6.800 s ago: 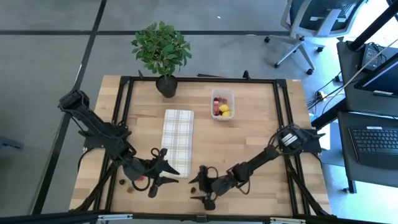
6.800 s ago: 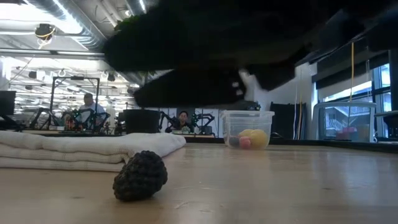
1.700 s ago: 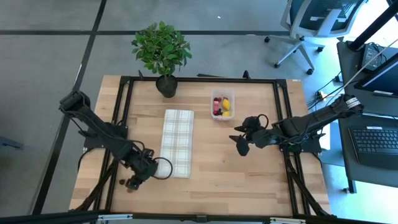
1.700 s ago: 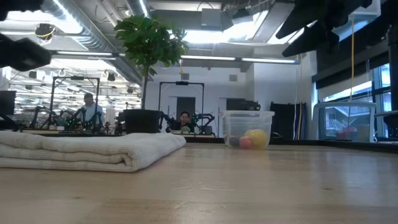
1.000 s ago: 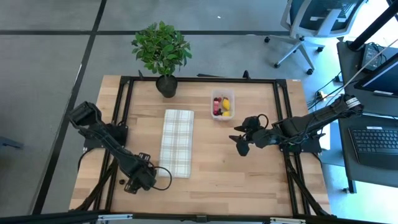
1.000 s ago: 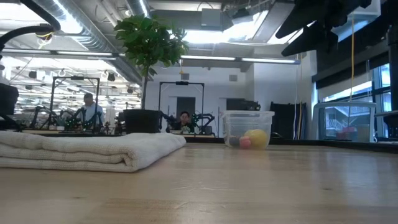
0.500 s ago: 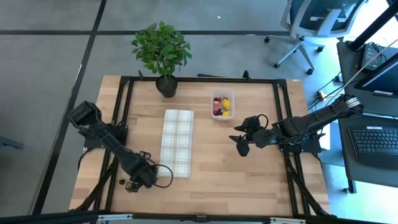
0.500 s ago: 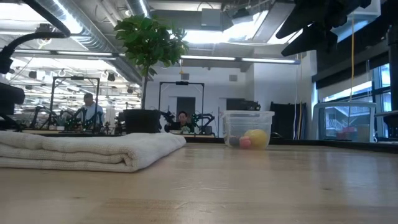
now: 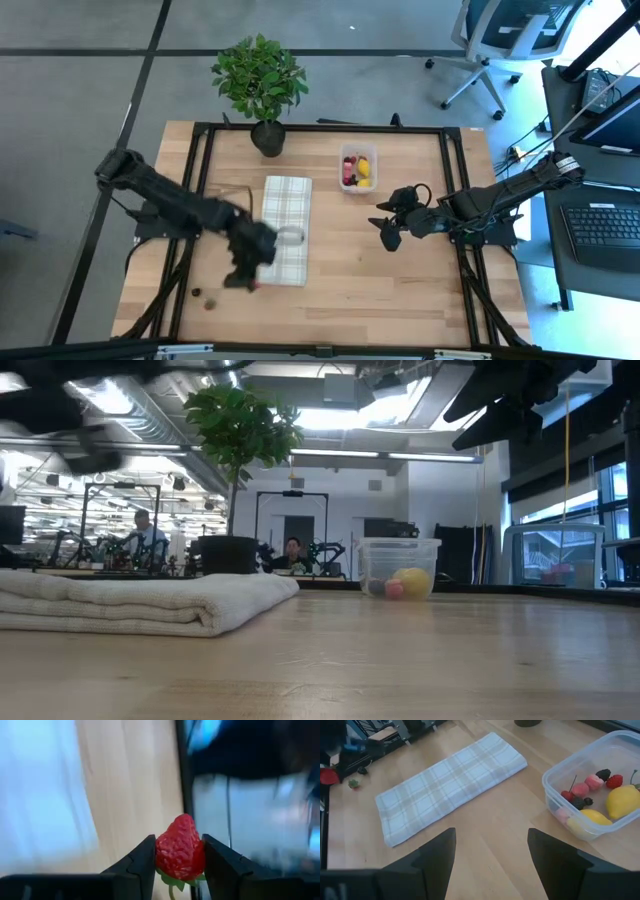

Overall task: Pick and placing Produce into tupperware
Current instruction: Put the right strawberry into the transparent bin

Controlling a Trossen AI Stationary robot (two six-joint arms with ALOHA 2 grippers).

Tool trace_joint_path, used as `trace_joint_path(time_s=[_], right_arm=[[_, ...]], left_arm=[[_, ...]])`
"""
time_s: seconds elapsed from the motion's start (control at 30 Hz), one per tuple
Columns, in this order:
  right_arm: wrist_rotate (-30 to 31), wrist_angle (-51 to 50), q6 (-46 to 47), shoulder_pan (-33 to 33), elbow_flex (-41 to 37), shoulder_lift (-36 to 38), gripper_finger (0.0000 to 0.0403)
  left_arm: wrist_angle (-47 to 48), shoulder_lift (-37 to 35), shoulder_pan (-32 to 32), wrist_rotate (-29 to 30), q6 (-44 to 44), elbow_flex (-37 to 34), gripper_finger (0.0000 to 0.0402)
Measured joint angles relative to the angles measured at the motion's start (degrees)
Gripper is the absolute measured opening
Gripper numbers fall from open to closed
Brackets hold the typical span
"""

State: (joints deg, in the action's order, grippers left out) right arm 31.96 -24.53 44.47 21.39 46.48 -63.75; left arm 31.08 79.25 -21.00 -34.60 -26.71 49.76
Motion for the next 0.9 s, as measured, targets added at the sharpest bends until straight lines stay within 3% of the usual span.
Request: trace_joint_path(time_s=[0.1,0.27,0.37,0.43,0.53,0.9], right_arm=[[-0.02,0.00,0.00,0.00,0.00,0.00,0.0249],[-0.02,1.14,0.02,-0.32,0.00,0.00,0.0249],[-0.02,1.23,0.02,-0.98,0.00,0.00,0.0249],[-0.02,1.22,0.00,-1.48,0.00,0.00,0.0249],[-0.02,1.22,-0.61,-2.49,0.00,0.00,0.0249],[-0.02,1.36,-1.62,-5.33,0.00,0.00,0.0249]], left_arm=[[-11.35,-2.21,7.52,2.07,1.93,0.00,0.0125],[-34.29,-2.25,18.59,10.99,7.53,0.03,0.0128],[-41.68,-0.71,23.81,18.34,12.15,0.14,0.0128],[-43.03,0.63,27.29,22.15,14.07,0.48,0.0125],[-42.89,4.32,31.44,23.28,15.59,3.16,0.0124],[-31.27,25.06,38.26,23.51,19.82,24.60,0.0125]])
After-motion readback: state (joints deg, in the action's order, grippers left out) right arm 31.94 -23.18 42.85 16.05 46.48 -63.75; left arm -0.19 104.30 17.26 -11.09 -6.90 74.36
